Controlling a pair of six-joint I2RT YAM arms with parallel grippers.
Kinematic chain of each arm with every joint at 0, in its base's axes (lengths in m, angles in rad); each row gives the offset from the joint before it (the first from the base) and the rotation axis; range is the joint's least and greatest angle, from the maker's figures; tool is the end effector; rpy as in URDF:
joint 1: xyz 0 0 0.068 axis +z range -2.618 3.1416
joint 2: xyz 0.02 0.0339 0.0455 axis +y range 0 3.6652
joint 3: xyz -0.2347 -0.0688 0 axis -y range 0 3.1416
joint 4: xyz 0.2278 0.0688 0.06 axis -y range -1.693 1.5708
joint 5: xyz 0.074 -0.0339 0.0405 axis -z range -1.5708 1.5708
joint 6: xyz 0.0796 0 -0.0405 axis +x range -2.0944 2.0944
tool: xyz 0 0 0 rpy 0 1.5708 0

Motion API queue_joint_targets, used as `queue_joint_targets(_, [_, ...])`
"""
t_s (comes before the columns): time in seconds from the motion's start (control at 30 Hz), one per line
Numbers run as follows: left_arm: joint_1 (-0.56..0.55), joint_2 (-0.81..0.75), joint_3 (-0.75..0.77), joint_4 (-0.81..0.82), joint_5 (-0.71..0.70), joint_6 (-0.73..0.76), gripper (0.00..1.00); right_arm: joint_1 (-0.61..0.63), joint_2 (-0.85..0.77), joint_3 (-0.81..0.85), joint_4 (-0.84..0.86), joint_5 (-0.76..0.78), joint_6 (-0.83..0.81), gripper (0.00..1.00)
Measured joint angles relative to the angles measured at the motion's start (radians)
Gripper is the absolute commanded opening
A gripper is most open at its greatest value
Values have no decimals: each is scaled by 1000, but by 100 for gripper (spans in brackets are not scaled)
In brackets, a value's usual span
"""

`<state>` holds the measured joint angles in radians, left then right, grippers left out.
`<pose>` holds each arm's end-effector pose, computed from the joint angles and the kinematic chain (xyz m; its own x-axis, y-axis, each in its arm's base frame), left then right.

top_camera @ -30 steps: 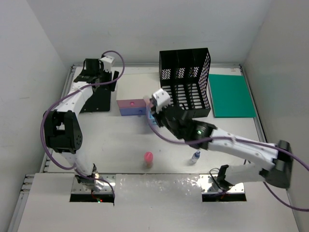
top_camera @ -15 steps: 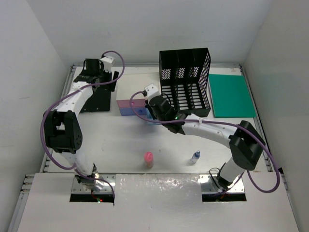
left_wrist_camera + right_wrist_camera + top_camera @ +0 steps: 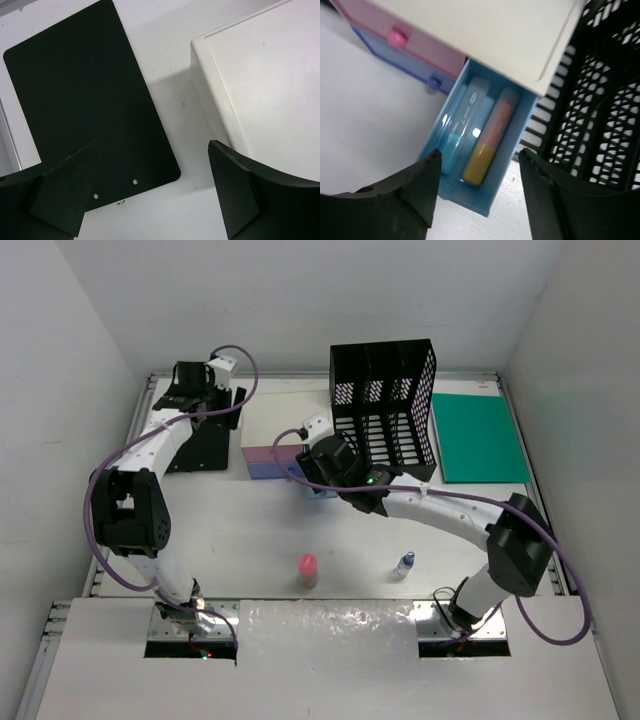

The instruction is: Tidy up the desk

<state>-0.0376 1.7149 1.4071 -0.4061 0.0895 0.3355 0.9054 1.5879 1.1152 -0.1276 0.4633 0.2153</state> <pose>0.4043 -0.0223 0.2336 -0.5833 0.3501 -0.7329 0.3145 0.9293 0.1936 0.2589 0.2722 0.2158 -0.4424 -0.2542 -0.8600 -0.3906 0.9179 -0.0703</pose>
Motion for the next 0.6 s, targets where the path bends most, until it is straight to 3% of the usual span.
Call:
queue_joint_targets(0.07, [0,3,2,0,0,0,88,0,-25,42,-43,14,0,44])
queue_joint_targets(0.23, [0,20,13,0,0,-1,88,31,-131,37,-64,115,94,33])
queue_joint_targets(0.43, [0,25,17,-1,0,-1,88,145,-168,-115,-43,188,244,33])
queue_joint_targets(0.6, [0,31,28,2,0,-3,88,156,-120,-215,-11,163,347,32])
